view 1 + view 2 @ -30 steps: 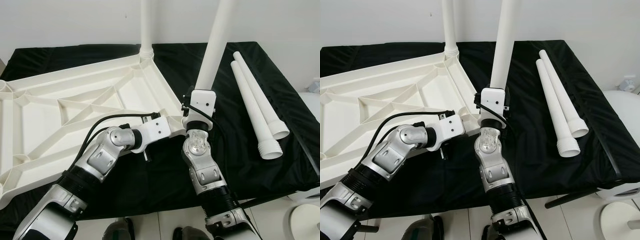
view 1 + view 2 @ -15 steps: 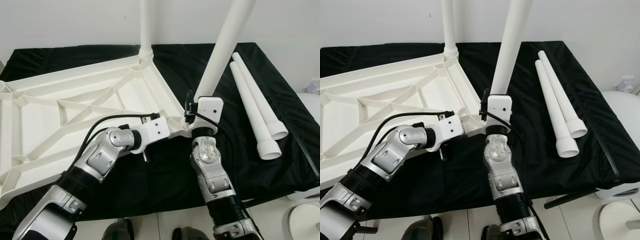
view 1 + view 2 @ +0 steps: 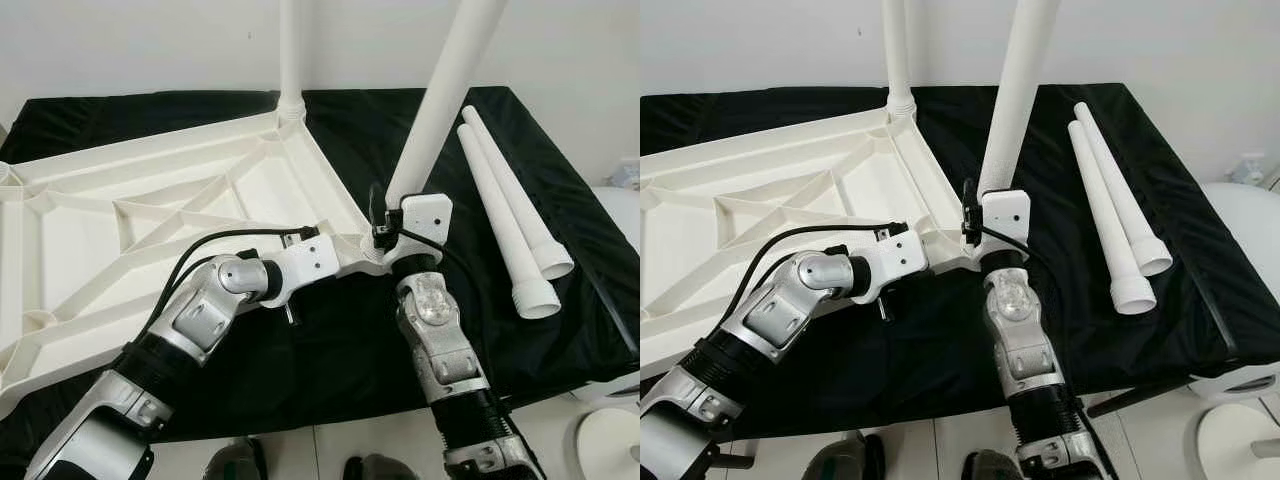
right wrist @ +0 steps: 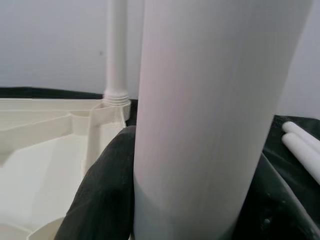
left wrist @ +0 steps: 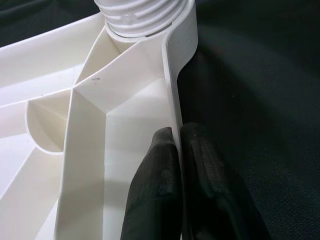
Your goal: Building children table
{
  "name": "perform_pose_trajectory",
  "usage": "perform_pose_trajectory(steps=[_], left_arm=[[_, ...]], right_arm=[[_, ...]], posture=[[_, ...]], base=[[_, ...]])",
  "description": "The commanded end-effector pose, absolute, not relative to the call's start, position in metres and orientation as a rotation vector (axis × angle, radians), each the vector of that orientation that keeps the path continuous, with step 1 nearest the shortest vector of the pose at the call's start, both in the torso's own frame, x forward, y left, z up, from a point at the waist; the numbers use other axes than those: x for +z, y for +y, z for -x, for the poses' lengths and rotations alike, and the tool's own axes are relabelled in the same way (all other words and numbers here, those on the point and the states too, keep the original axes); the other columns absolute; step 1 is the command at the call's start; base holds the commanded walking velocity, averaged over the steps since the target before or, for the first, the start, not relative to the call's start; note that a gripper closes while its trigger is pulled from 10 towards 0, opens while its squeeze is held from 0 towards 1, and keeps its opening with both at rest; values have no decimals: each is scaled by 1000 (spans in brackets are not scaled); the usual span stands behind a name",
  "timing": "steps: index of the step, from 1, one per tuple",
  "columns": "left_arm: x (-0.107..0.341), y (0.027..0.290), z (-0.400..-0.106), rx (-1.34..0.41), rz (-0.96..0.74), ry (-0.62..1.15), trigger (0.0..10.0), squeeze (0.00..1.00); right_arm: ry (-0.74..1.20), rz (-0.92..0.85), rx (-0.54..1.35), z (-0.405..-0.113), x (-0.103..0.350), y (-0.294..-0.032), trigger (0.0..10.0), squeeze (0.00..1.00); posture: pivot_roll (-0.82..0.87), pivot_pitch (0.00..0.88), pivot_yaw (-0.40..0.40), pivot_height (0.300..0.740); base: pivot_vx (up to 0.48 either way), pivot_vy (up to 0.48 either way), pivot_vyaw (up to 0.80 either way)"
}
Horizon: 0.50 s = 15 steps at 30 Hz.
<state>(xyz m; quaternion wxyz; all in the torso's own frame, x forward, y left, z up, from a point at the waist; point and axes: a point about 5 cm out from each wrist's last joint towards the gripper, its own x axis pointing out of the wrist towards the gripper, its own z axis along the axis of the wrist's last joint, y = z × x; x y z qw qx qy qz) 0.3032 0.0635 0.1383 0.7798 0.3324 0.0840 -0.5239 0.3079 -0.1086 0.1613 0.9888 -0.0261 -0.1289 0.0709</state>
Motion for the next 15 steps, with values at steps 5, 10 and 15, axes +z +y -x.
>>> perform_pose_trajectory(steps=[5,10,15], left_arm=[[138,72,-305,-1109,-745,192,10000,0],[138,73,-305,-1108,-744,191,10000,0],[138,72,-305,-1109,-742,190,10000,0]], right_arm=[[52,129,113,-308,103,-149,10000,0],[41,144,233,-309,106,-151,10000,0],[45,118,323,-306,105,-151,10000,0]], posture=[[-2,99,8,740],[-4,100,7,740],[-4,100,5,740]], base=[[0,0,0],[0,0,0],[0,0,0]])
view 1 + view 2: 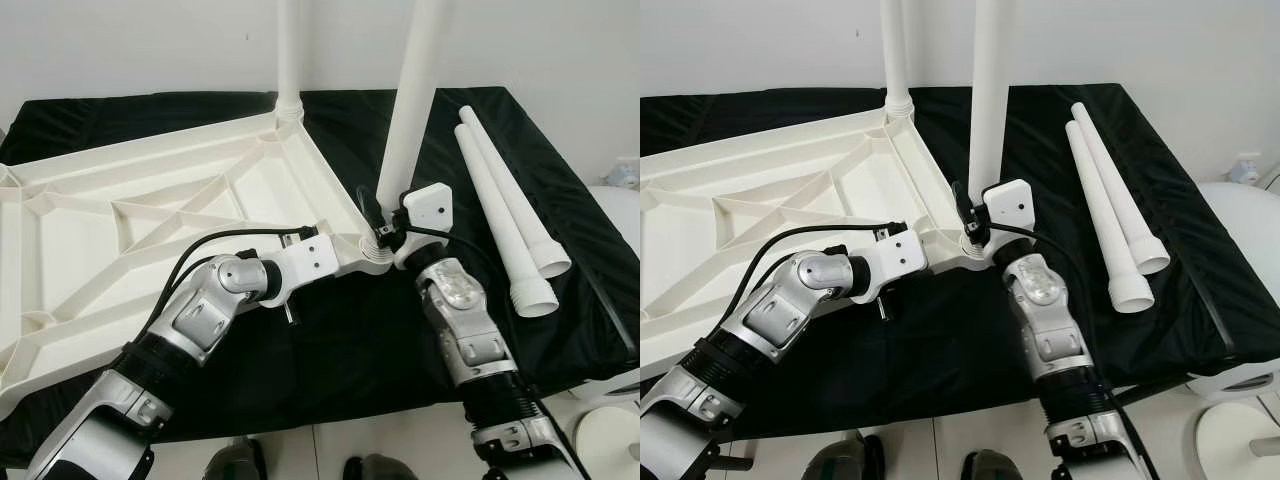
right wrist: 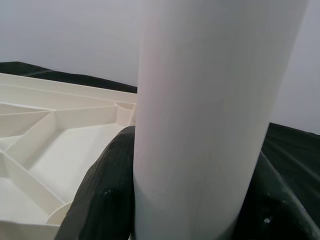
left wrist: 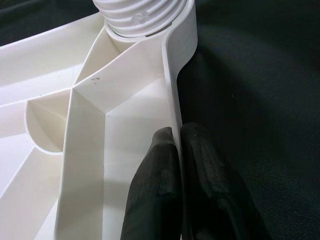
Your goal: Building children table
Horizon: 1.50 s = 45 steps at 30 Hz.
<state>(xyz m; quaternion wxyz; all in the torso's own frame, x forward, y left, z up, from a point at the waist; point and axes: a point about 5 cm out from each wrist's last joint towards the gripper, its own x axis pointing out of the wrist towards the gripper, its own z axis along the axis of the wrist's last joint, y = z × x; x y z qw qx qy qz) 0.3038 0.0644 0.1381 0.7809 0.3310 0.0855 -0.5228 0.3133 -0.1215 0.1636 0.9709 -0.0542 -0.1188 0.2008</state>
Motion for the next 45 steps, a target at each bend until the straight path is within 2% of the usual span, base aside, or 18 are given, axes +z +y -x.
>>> perform_pose_trajectory(steps=[1,15,22,31,40,45], left_arm=[[138,72,-305,-1108,-741,189,10000,0],[138,73,-303,-1115,-742,190,10000,0],[138,72,-303,-1123,-743,192,10000,0],[137,71,-301,-1127,-740,192,10000,0],[137,71,-299,-1134,-740,197,10000,0],[137,72,-299,-1132,-739,197,10000,0]], right_arm=[[46,106,347,-304,104,-151,10000,0],[62,-29,396,-294,91,-166,10000,0],[62,-7,425,-296,90,-173,10000,0],[98,-25,427,-304,94,-162,10000,0],[130,69,464,-315,102,-169,10000,0],[175,57,477,-318,104,-174,10000,0]], posture=[[-5,101,6,740],[-5,106,16,740],[-6,106,19,740],[-3,102,20,740],[1,113,22,740],[2,118,22,740]], base=[[0,0,0],[0,0,0],[0,0,0],[0,0,0],[0,0,0],[0,0,0]])
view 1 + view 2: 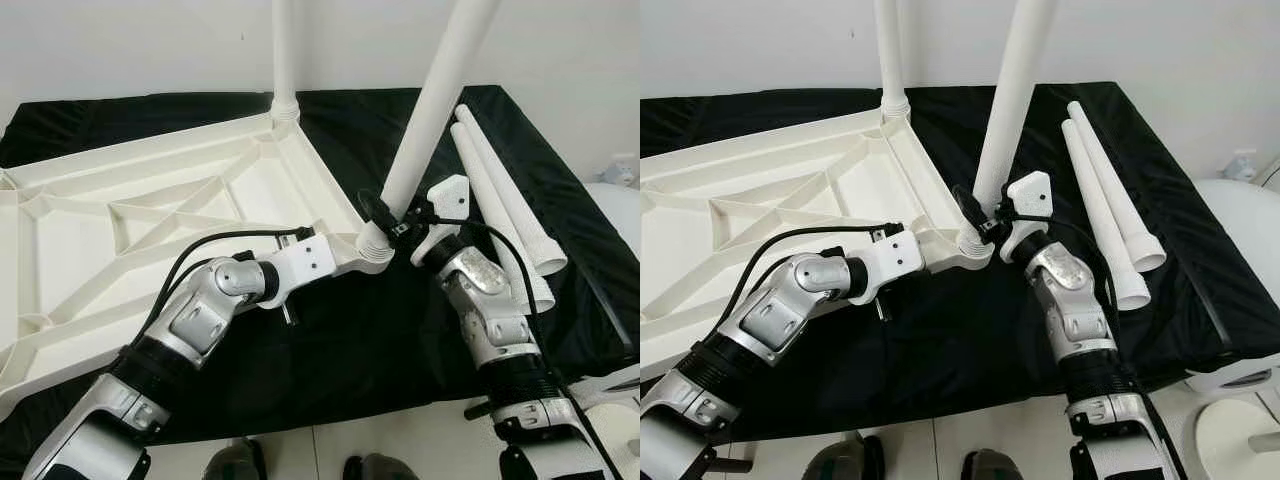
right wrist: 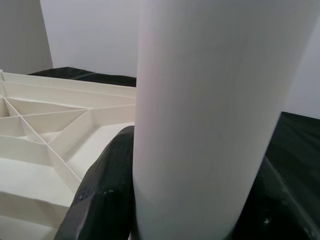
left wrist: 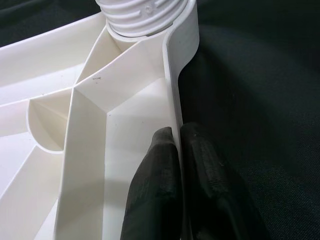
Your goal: Building children table
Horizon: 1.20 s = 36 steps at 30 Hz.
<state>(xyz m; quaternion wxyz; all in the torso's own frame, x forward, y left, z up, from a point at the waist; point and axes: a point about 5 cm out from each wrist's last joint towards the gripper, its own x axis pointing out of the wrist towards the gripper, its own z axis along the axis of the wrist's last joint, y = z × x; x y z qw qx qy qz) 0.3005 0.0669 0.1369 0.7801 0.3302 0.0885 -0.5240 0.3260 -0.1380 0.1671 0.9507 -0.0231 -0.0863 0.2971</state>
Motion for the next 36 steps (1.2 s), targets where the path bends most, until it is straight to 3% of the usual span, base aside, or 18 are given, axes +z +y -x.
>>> perform_pose_trajectory(steps=[1,9,26,36], left_arm=[[137,72,-299,-1132,-739,197,10000,0],[137,72,-299,-1130,-737,198,10000,0],[138,71,-300,-1130,-737,193,10000,0],[139,71,-300,-1126,-736,189,10000,0]], right_arm=[[175,57,477,-318,104,-174,10000,0],[169,91,465,-329,114,-188,10000,0],[191,181,623,-329,119,-204,10000,0],[170,166,589,-320,105,-195,10000,0]], posture=[[2,118,22,740],[0,123,25,740],[-1,124,23,740],[0,119,17,740]], base=[[0,0,0],[0,0,0],[0,0,0],[0,0,0]])
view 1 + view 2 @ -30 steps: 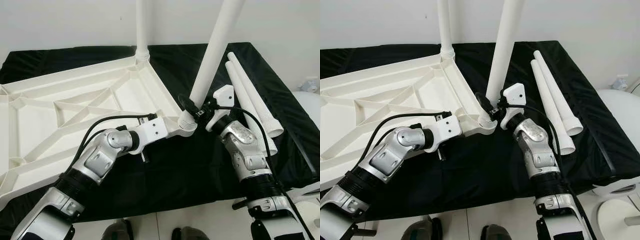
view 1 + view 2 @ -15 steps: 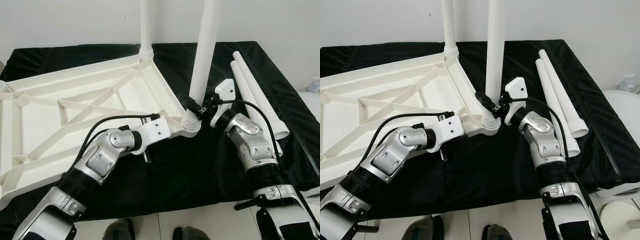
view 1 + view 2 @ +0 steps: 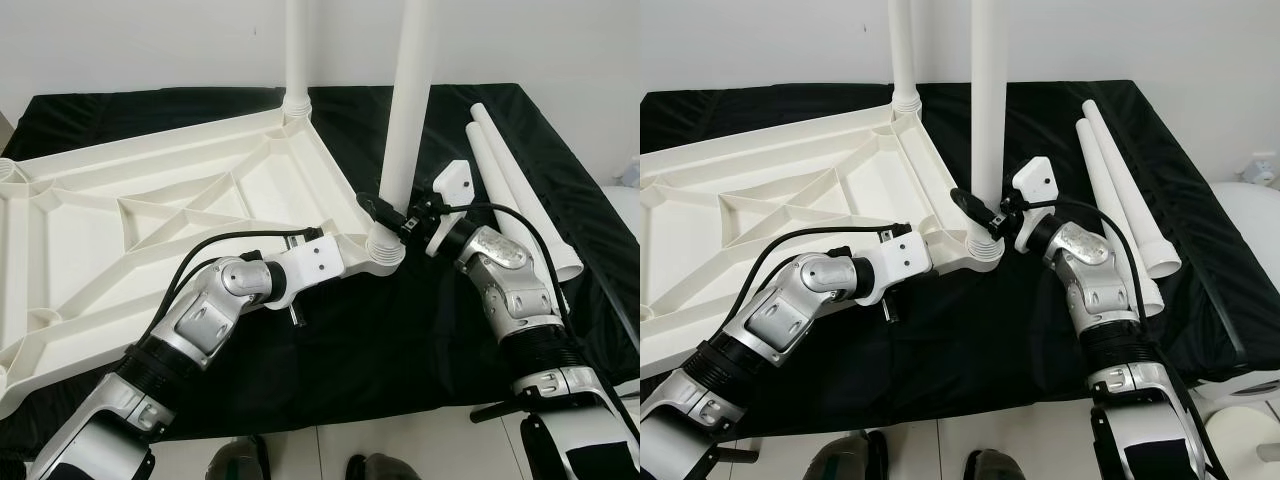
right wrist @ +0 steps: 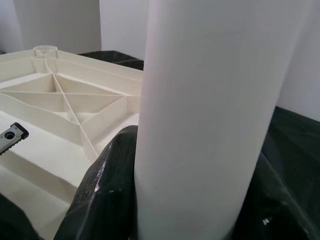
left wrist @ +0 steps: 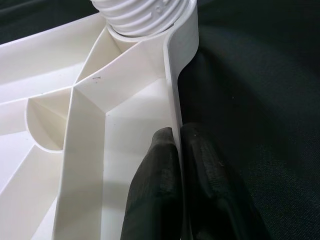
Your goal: Building children table
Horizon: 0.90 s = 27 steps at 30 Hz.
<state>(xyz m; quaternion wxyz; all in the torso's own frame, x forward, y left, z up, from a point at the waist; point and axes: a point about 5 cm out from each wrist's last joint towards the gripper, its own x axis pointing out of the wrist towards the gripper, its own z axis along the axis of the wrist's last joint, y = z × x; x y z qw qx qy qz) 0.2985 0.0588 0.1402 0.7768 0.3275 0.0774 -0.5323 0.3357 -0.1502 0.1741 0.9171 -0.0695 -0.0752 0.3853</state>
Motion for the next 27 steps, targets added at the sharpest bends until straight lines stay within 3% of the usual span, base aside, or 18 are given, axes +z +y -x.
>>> perform_pose_trajectory(steps=[1,27], left_arm=[[139,71,-300,-1126,-737,189,10000,0],[141,69,-302,-1132,-739,177,10000,0]], right_arm=[[167,158,585,-319,104,-194,10000,0],[114,77,466,-290,80,-187,10000,0]], posture=[[0,119,17,740],[-14,111,21,740]], base=[[0,0,0],[0,0,0]])
